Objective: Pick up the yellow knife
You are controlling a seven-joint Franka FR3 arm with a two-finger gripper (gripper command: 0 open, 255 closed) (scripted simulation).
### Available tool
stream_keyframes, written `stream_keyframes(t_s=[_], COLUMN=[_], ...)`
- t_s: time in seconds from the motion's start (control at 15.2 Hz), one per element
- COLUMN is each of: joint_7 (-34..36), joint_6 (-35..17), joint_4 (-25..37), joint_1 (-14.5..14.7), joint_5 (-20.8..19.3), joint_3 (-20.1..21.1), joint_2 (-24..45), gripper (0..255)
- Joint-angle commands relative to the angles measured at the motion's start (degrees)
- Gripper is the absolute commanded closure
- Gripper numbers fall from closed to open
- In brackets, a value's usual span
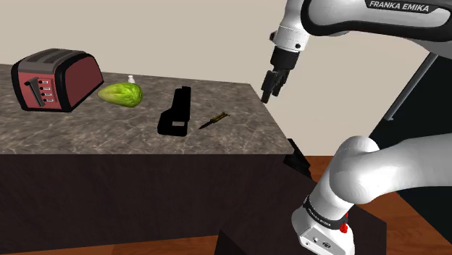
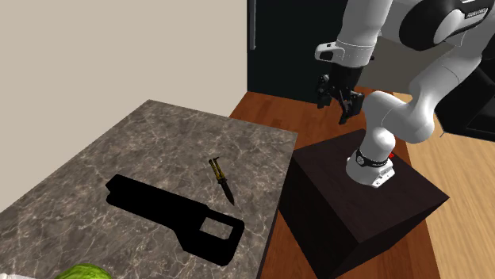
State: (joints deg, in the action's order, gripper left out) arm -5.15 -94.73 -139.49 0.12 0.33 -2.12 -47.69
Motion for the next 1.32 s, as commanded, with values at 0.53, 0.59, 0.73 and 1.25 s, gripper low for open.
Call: stream_keyframes(t_s=[0.53,0.59,0.73,1.25], joint_7=[14.21,15.96,19.45,33.13], joint_6=[-13.62,-15.1,-17.87,-26.29], joint_4=[2.14,2.79,4.31,13.01], joint_1=[-3.45,-3.88,-4.74,-7.88], joint_5=[2.04,2.09,2.08,0.67], joint_3=[4.32,4.71,5.4,6.63], joint_2=[16.29,18.49,22.94,40.82], gripper=[0,0,0,0])
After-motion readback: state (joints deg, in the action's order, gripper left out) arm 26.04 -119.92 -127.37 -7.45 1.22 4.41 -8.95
